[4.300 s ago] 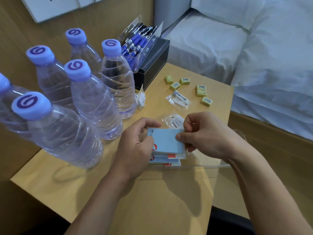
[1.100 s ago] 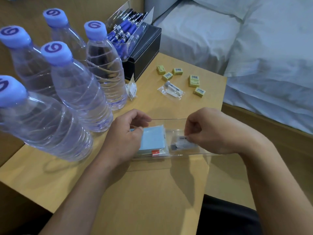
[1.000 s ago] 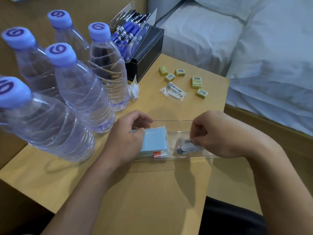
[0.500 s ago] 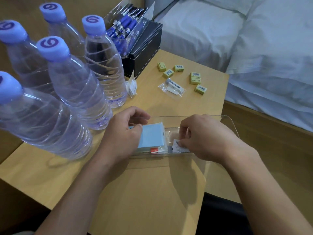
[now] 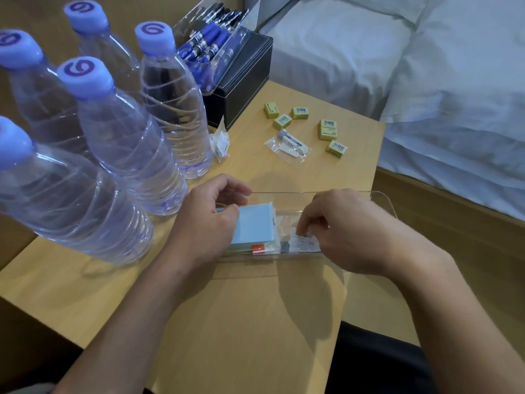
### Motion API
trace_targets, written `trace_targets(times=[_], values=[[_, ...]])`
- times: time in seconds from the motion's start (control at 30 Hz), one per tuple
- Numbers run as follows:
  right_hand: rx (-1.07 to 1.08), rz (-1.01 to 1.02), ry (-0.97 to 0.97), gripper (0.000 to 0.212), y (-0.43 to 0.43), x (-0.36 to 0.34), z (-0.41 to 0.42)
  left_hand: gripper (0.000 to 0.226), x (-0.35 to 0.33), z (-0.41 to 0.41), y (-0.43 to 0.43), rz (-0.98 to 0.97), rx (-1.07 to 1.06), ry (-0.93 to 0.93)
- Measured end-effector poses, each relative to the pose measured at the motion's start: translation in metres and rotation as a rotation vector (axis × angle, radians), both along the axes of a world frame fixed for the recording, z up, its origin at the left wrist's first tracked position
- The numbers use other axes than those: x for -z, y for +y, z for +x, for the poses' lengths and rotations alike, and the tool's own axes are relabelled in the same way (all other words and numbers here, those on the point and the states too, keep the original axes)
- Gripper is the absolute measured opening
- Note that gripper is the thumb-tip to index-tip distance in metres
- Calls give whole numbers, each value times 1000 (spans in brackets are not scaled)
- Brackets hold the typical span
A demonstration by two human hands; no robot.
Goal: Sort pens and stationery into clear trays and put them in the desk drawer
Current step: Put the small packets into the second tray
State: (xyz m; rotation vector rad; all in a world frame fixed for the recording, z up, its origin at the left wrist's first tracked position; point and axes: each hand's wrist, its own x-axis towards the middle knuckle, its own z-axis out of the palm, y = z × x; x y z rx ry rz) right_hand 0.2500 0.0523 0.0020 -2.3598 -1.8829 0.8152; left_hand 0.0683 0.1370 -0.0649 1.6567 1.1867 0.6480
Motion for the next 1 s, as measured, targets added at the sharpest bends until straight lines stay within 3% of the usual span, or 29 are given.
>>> trace_targets(times=[0.5, 0.77, 0.9, 1.0], values=[[-51, -103, 94, 40, 8, 1, 3, 25, -2, 0, -1, -5, 0, -2], [177, 346, 191, 24, 32, -16, 21, 31, 0, -1, 1, 0, -9, 10], [280, 449, 49, 21, 71, 9, 40, 30, 0, -1, 1, -7, -10, 2], [263, 414, -81, 20, 107, 31, 47, 30, 1, -1, 1, -4, -5, 6]])
